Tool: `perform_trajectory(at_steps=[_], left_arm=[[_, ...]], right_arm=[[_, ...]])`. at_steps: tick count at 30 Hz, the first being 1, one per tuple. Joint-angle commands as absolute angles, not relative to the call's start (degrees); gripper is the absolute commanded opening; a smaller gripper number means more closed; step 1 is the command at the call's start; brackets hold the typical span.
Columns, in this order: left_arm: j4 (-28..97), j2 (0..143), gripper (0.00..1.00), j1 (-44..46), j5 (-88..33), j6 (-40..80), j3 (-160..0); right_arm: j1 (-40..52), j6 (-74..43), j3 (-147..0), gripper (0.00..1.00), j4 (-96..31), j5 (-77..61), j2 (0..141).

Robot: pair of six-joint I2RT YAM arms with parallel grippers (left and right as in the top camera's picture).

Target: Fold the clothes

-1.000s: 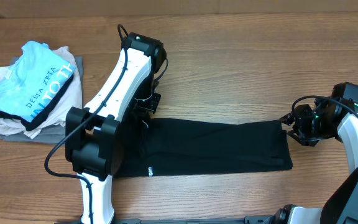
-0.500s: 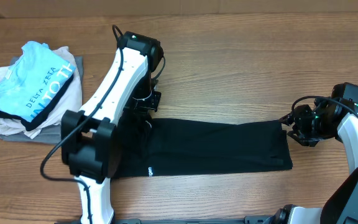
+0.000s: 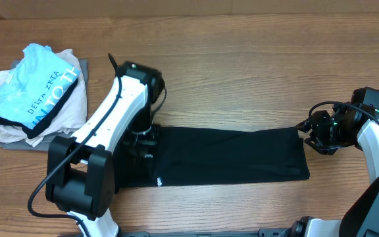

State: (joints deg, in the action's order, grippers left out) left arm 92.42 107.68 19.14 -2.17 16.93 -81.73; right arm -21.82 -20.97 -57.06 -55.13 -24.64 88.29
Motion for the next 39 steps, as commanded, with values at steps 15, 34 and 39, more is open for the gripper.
perform_trajectory(at_steps=[15, 34, 39], left_arm=[[86.61, 95.81, 0.52, 17.72, 0.89, 24.32, -73.71], [57.32, 105.47, 0.34, 3.36, -8.45, 16.29, -73.21], [58.54, 106.39, 0.04, 3.29, -4.49, 16.56, -73.25]], right_arm=[[-22.09, -20.73, -58.48, 0.55, -54.7, -25.17, 87.39], [-22.09, -20.78, -57.89, 0.58, -53.3, -24.08, 87.46], [-22.09, -21.02, -55.92, 0.57, -50.96, -23.94, 87.5]])
